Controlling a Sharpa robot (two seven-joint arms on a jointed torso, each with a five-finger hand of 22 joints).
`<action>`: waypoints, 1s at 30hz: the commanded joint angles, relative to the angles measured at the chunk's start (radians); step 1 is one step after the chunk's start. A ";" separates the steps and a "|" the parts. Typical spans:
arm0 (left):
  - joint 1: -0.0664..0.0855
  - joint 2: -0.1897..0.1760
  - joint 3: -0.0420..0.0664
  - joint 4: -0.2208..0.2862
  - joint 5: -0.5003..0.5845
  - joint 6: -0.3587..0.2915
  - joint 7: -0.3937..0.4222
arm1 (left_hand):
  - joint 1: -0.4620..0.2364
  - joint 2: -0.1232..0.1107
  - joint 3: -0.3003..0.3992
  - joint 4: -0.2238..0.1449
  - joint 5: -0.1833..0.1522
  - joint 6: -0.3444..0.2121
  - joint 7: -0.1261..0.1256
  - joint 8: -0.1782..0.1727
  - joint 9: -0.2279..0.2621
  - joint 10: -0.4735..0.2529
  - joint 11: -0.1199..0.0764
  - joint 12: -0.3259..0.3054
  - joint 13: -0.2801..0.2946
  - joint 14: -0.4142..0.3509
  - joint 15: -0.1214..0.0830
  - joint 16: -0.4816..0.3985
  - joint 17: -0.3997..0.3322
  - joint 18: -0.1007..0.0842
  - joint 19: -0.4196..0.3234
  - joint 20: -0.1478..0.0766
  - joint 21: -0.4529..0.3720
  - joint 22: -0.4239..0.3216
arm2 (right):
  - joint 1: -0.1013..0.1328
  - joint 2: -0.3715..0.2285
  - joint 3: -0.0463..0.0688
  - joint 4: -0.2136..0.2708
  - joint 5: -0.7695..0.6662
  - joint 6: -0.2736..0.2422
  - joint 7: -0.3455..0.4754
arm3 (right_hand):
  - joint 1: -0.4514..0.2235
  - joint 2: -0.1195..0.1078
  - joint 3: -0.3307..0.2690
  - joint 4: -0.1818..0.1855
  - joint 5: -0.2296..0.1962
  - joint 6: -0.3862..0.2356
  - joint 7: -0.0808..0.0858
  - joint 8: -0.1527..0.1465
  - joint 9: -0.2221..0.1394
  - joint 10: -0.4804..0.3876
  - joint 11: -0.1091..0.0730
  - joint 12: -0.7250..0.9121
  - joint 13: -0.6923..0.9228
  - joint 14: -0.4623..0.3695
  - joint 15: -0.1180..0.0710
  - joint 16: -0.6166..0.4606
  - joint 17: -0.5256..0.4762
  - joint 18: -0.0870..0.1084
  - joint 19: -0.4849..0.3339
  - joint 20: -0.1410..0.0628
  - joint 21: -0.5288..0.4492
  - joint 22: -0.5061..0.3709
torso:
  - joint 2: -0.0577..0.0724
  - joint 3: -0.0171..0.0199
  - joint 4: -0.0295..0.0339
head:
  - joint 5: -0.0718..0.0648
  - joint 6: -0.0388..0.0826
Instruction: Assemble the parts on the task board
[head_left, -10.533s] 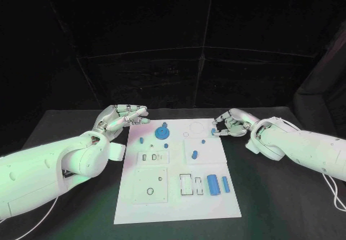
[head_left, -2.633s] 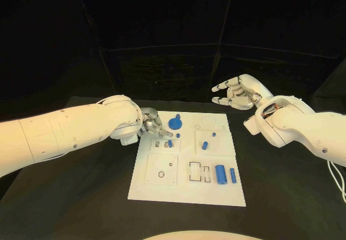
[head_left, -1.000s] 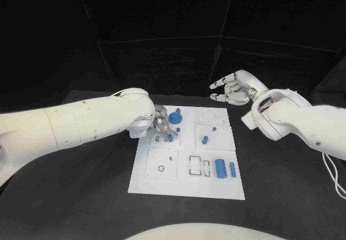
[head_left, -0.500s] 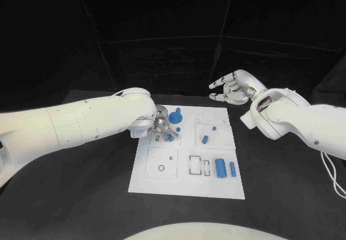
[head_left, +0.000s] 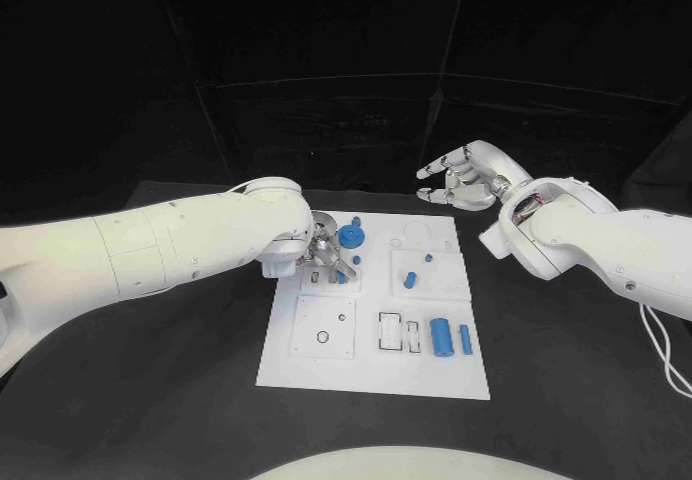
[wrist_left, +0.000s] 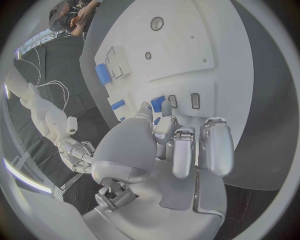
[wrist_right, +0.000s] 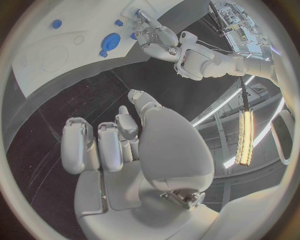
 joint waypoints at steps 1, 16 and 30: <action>0.001 0.001 0.000 0.000 0.019 -0.012 -0.002 | 0.024 0.005 0.020 -0.014 0.000 -0.012 0.000 0.001 0.002 -0.005 0.001 -0.008 -0.004 0.106 -0.004 0.003 0.263 -0.013 -0.004 -0.005 -0.004 -0.003 | 0.002 0.001 0.001 0.002 0.009 0.010 0.000 | -0.008 0.000 0.006 0.003 -0.001 0.005 -0.003 -0.002 0.000 -0.006 0.001 -0.004 -0.001 0.042 -0.004 -0.003 -0.001 0.009 -0.008 -0.001 -0.005 -0.001 | 0.001 0.0003 -0.0007 | 0.001 0.001; 0.001 0.003 0.000 -0.003 0.023 0.014 -0.004 | 0.062 0.004 0.091 -0.051 0.002 -0.021 -0.001 -0.015 0.001 -0.010 -0.001 -0.014 -0.009 0.106 -0.006 0.003 0.263 -0.012 -0.006 -0.007 -0.006 -0.003 | 0.002 0.000 0.001 0.008 0.013 0.023 -0.004 | -0.010 0.001 0.009 0.004 0.002 0.007 -0.003 -0.001 0.000 -0.001 0.001 0.004 0.006 0.043 -0.005 -0.003 0.001 0.008 -0.006 -0.001 -0.004 0.001 | 0.000 0.0001 0.0002 | 0.000 -0.001; 0.001 0.000 0.000 -0.004 0.047 0.025 -0.006 | 0.056 -0.085 0.508 -0.154 0.106 0.004 0.011 -0.106 -0.045 -0.019 0.004 -0.040 -0.022 0.106 0.001 0.003 0.263 -0.010 -0.010 -0.003 -0.012 -0.004 | 0.002 0.004 0.001 0.005 0.016 0.034 -0.004 | -0.012 0.000 0.010 0.006 0.003 0.009 -0.003 0.000 0.000 0.003 0.001 0.010 0.011 0.044 -0.005 0.000 0.005 0.008 -0.005 -0.001 -0.004 0.002 | 0.000 0.0000 0.0013 | 0.002 -0.001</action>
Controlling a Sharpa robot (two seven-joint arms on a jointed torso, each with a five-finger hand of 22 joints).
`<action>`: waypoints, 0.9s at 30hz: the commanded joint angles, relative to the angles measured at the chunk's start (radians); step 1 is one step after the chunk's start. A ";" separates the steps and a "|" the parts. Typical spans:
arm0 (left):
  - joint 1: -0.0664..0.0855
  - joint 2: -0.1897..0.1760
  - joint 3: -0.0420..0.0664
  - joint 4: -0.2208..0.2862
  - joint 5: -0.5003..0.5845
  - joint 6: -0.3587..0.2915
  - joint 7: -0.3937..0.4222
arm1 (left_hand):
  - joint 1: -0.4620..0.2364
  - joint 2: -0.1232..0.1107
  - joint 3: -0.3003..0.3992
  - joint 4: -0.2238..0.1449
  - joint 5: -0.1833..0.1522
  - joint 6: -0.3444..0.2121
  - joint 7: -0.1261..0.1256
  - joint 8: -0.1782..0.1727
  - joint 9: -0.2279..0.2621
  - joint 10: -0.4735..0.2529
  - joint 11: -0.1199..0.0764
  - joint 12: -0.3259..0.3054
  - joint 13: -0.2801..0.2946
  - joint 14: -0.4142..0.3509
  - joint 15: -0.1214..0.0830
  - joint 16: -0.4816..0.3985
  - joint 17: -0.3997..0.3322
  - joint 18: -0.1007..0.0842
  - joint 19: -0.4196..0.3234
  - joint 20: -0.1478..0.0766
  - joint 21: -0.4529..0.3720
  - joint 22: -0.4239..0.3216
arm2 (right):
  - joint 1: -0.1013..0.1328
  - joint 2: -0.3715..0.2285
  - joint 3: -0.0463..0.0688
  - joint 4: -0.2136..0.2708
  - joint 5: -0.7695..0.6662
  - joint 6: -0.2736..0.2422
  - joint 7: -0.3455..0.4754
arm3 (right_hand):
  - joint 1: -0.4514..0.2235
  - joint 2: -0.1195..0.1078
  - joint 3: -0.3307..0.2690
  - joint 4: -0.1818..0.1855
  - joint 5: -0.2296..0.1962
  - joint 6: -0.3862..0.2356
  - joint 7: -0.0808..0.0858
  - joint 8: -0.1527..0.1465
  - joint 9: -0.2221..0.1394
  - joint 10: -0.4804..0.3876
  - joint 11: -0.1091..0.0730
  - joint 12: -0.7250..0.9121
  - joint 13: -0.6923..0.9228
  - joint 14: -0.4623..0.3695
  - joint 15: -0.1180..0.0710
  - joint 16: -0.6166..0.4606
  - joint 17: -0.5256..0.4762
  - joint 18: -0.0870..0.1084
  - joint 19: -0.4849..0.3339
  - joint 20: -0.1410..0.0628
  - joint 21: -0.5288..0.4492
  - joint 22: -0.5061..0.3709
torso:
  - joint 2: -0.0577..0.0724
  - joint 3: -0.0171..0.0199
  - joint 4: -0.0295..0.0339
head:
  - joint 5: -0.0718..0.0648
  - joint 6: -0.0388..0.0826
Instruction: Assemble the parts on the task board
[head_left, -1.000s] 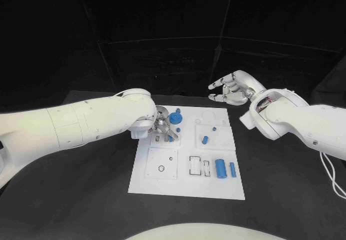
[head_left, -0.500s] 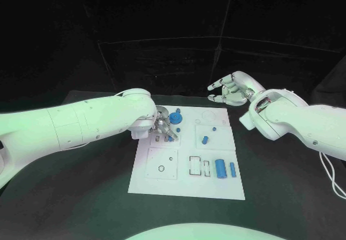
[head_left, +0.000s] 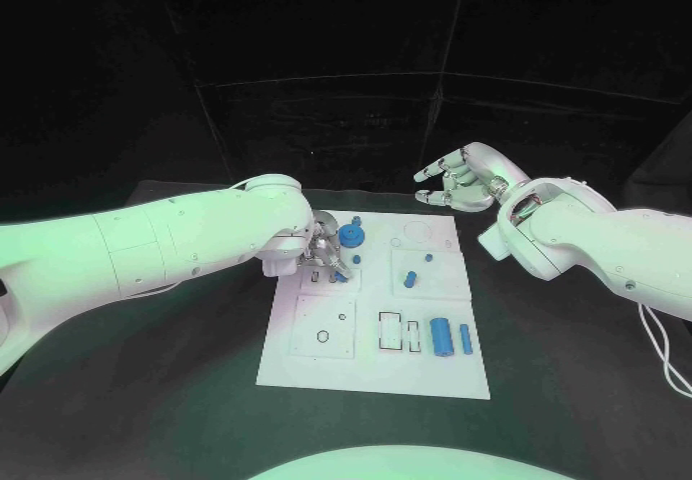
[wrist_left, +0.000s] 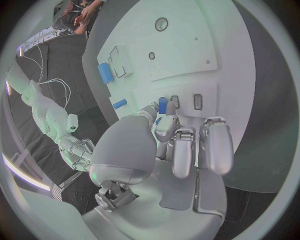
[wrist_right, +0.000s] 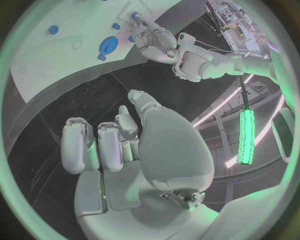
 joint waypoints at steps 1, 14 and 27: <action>-0.002 -0.003 -0.001 0.000 0.028 0.009 -0.005 | -0.016 -0.032 0.183 -0.101 0.022 0.010 0.000 -0.006 0.001 0.001 0.000 -0.005 -0.001 0.106 0.001 0.003 0.263 -0.010 -0.004 0.003 -0.007 0.001 | 0.002 0.002 0.001 0.000 0.005 0.012 0.002 | -0.012 0.000 0.004 0.000 0.003 0.006 0.000 0.000 0.000 0.003 0.001 0.005 0.002 0.044 -0.005 0.000 0.002 0.008 -0.005 -0.001 -0.004 0.001 | -0.001 -0.0001 0.0014 | 0.002 0.001; -0.002 -0.030 -0.001 0.019 0.094 -0.087 0.025 | -0.161 -0.107 0.457 -0.184 0.060 0.032 -0.001 0.013 0.036 0.023 0.003 -0.001 0.007 0.106 0.004 0.003 0.263 -0.011 -0.003 0.009 -0.006 0.008 | 0.002 0.006 0.001 -0.007 0.006 0.014 0.003 | -0.012 0.000 0.005 0.000 0.003 0.007 0.000 0.001 0.001 0.004 0.001 0.008 0.004 0.044 -0.005 -0.001 0.001 0.008 -0.006 -0.001 -0.004 0.000 | 0.001 -0.0002 0.0012 | 0.007 0.004; -0.007 -0.083 -0.003 0.076 0.097 -0.224 0.065 | -0.182 -0.140 0.487 -0.220 0.115 0.046 -0.006 0.029 0.054 0.036 -0.001 0.008 0.018 0.106 0.001 0.003 0.263 -0.012 0.001 0.006 -0.002 0.015 | 0.002 0.004 0.001 -0.010 0.006 0.011 0.001 | -0.013 -0.001 0.006 0.001 0.004 0.009 0.000 0.003 0.001 0.003 0.000 0.007 0.003 0.044 -0.005 -0.001 0.000 0.009 -0.006 -0.001 -0.005 0.000 | -0.001 0.0014 0.0036 | 0.011 -0.001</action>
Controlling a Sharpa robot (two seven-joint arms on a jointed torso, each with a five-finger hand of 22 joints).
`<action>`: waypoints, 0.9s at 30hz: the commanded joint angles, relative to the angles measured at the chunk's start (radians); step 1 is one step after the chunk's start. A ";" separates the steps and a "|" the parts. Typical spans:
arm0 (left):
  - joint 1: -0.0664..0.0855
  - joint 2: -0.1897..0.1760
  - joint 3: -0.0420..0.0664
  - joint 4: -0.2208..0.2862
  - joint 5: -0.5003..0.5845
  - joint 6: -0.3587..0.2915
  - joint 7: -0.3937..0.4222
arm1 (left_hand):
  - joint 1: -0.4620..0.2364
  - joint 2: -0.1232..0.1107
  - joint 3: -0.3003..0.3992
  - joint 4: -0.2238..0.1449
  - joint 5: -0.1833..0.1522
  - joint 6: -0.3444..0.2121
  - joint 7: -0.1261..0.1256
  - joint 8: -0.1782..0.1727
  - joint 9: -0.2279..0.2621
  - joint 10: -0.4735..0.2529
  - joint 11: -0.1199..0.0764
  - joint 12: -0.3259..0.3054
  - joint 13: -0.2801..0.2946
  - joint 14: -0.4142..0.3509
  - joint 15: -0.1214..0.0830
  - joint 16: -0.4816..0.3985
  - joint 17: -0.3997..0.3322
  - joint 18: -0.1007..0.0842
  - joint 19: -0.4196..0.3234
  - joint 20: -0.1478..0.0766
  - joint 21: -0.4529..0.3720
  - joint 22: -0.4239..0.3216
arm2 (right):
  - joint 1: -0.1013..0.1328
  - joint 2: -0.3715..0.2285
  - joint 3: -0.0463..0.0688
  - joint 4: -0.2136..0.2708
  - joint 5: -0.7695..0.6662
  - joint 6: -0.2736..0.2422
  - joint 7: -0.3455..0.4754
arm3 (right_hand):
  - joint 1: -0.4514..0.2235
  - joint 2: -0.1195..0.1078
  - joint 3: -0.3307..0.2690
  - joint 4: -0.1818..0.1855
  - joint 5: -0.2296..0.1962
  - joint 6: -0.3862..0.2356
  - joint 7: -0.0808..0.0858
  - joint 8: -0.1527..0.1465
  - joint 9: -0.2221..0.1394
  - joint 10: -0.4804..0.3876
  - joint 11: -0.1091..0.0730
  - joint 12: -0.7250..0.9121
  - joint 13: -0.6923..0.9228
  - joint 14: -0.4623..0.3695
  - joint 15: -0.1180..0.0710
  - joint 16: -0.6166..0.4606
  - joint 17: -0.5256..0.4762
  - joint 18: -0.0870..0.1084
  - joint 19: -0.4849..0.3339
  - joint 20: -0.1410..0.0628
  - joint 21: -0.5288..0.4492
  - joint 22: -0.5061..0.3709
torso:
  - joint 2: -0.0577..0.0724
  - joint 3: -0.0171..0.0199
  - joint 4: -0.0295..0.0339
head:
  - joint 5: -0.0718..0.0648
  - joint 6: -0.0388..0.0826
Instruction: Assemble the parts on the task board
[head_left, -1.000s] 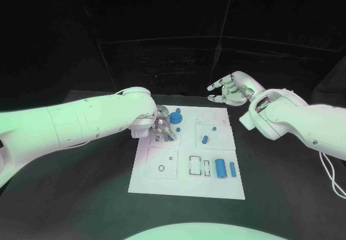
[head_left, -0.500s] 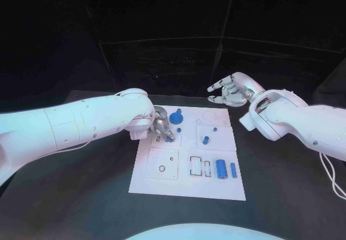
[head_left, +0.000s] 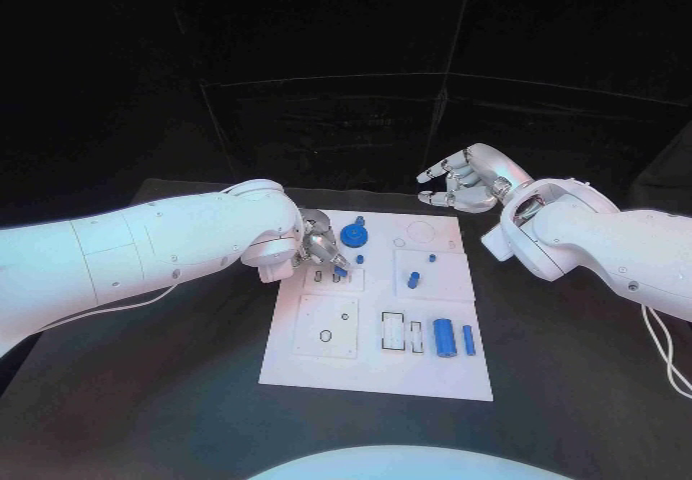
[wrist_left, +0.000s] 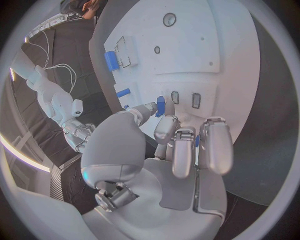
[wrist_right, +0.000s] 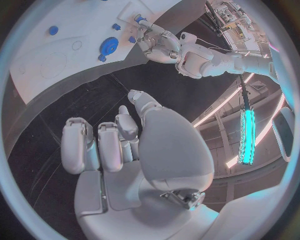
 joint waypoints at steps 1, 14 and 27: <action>-0.004 -0.012 0.000 0.018 0.009 -0.103 0.035 | -0.009 -0.016 0.170 -0.178 0.060 0.014 -0.003 0.008 0.004 0.011 -0.002 0.005 0.003 0.106 0.000 0.003 0.263 -0.013 0.005 0.002 -0.001 0.004 | 0.002 -0.001 0.001 0.001 0.002 0.000 0.001 | -0.013 0.000 0.006 0.001 0.004 0.009 0.000 0.003 0.001 0.003 0.000 0.002 -0.001 0.044 -0.005 -0.002 0.000 0.009 -0.006 -0.001 -0.005 -0.001 | -0.001 0.0013 0.0009 | 0.002 -0.002; -0.033 -0.038 -0.006 0.043 -0.049 -0.190 0.030 | -0.018 -0.026 0.169 -0.184 0.115 0.027 -0.007 0.010 0.007 0.018 -0.005 0.004 0.004 0.106 -0.002 0.003 0.263 -0.014 0.009 0.000 0.004 0.012 | 0.002 -0.004 0.001 -0.003 0.002 -0.006 0.002 | -0.014 -0.001 0.006 0.001 0.004 0.009 0.000 0.003 0.001 0.001 0.000 0.000 -0.003 0.044 -0.005 -0.002 -0.002 0.009 -0.007 -0.001 -0.005 -0.002 | -0.003 -0.0002 0.0019 | 0.010 -0.002; -0.038 -0.034 -0.019 0.044 -0.070 -0.125 0.006 | -0.023 -0.030 0.164 -0.183 0.120 0.030 -0.008 0.012 0.008 0.015 -0.006 -0.008 -0.011 0.106 -0.003 0.003 0.263 -0.015 0.010 -0.001 0.006 0.015 | 0.002 -0.002 0.001 -0.004 0.002 -0.005 0.003 | -0.014 -0.001 0.007 0.002 0.005 0.009 0.000 0.003 0.001 0.000 0.000 -0.001 -0.004 0.043 -0.005 -0.003 -0.003 0.009 -0.008 -0.001 -0.006 -0.003 | -0.001 0.0001 -0.0002 | 0.007 -0.004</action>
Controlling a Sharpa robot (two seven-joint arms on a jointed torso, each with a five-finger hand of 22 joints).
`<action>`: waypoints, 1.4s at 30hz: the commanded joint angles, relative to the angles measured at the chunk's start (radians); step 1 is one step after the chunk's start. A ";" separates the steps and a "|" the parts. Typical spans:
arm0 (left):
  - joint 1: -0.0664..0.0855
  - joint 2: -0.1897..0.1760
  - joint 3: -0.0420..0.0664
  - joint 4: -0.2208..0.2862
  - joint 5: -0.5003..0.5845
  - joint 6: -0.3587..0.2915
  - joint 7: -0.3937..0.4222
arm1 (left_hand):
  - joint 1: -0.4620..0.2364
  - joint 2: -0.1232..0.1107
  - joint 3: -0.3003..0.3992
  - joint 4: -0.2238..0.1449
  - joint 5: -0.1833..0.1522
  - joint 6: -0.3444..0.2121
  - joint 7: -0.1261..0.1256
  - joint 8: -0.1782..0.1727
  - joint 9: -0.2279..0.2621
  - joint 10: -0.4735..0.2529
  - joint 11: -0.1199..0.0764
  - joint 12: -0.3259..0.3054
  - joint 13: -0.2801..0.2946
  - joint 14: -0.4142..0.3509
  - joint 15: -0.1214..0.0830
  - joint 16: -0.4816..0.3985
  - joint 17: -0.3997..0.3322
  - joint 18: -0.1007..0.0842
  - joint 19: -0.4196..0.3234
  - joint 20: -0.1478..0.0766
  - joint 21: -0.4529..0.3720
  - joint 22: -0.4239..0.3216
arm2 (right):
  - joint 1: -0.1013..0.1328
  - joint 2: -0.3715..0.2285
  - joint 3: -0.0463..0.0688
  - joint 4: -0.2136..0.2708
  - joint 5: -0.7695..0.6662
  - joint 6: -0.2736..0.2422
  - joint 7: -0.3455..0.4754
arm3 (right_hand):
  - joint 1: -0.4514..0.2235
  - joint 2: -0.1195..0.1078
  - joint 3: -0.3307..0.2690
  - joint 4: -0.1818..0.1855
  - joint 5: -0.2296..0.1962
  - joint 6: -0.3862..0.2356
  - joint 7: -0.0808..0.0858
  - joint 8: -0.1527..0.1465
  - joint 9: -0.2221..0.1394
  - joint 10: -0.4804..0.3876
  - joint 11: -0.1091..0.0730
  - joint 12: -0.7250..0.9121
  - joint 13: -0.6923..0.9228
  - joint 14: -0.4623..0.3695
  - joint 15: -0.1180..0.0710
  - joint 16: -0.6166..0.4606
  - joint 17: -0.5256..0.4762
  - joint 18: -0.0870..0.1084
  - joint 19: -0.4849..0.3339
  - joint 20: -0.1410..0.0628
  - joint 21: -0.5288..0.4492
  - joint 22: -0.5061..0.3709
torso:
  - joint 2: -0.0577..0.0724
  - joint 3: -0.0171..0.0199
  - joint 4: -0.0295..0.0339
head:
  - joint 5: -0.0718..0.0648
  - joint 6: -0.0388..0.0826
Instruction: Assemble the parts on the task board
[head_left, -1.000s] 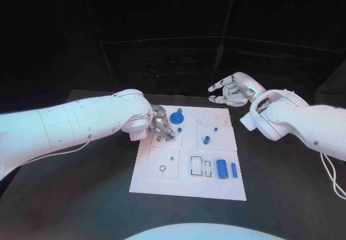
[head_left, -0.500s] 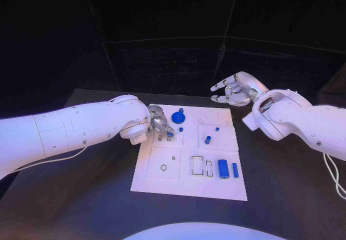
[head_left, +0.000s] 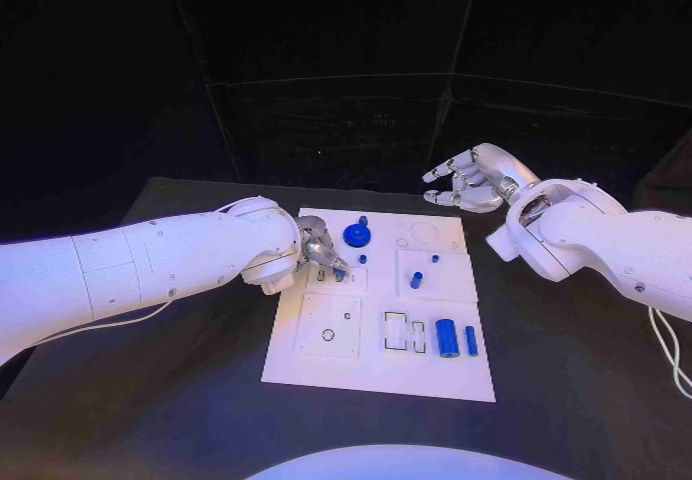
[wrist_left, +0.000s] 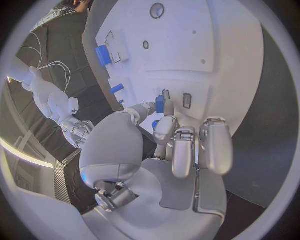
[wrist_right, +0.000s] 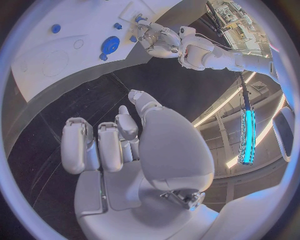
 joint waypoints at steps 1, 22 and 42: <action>0.001 0.001 -0.001 0.002 -0.025 0.036 -0.011 | 0.008 0.001 0.156 -0.160 0.003 0.007 0.000 0.007 0.001 0.002 -0.002 -0.006 -0.003 0.106 -0.003 0.003 0.263 -0.015 0.010 -0.001 0.006 -0.001 | 0.002 0.002 0.001 0.000 0.002 -0.003 0.004 | -0.011 0.002 0.004 -0.001 0.005 0.009 0.000 0.003 0.001 0.000 0.000 -0.001 -0.001 0.043 -0.005 -0.003 -0.001 0.009 -0.008 -0.001 -0.006 -0.002 | 0.001 0.0001 -0.0004 | -0.006 -0.001; 0.000 -0.003 -0.004 -0.001 -0.049 0.078 -0.038 | 0.006 0.000 0.152 -0.159 0.004 0.010 -0.002 0.009 0.003 0.001 -0.003 -0.013 -0.012 0.106 -0.003 0.003 0.263 -0.016 0.011 -0.001 0.009 0.004 | 0.002 0.006 0.001 -0.005 0.006 -0.003 0.008 | -0.025 -0.005 0.006 0.007 0.015 0.013 -0.001 0.007 0.001 -0.004 0.000 -0.004 -0.003 0.043 -0.006 -0.007 -0.005 0.011 -0.013 -0.002 -0.011 -0.009 | 0.001 0.0009 -0.0002 | -0.002 -0.004; 0.001 0.013 -0.004 -0.011 -0.052 0.094 -0.046 | -0.036 0.001 0.101 -0.127 0.001 0.020 -0.017 0.022 0.011 0.015 -0.013 0.002 0.004 0.106 -0.011 0.003 0.263 -0.017 0.013 -0.006 0.011 0.010 | 0.002 0.010 0.001 -0.007 0.010 -0.005 0.009 | -0.059 -0.014 0.000 0.032 0.038 0.013 -0.004 0.011 0.001 -0.003 -0.002 -0.001 -0.002 0.043 -0.007 -0.010 -0.005 0.011 -0.013 -0.003 -0.014 -0.012 | 0.002 0.0013 -0.0013 | -0.002 -0.006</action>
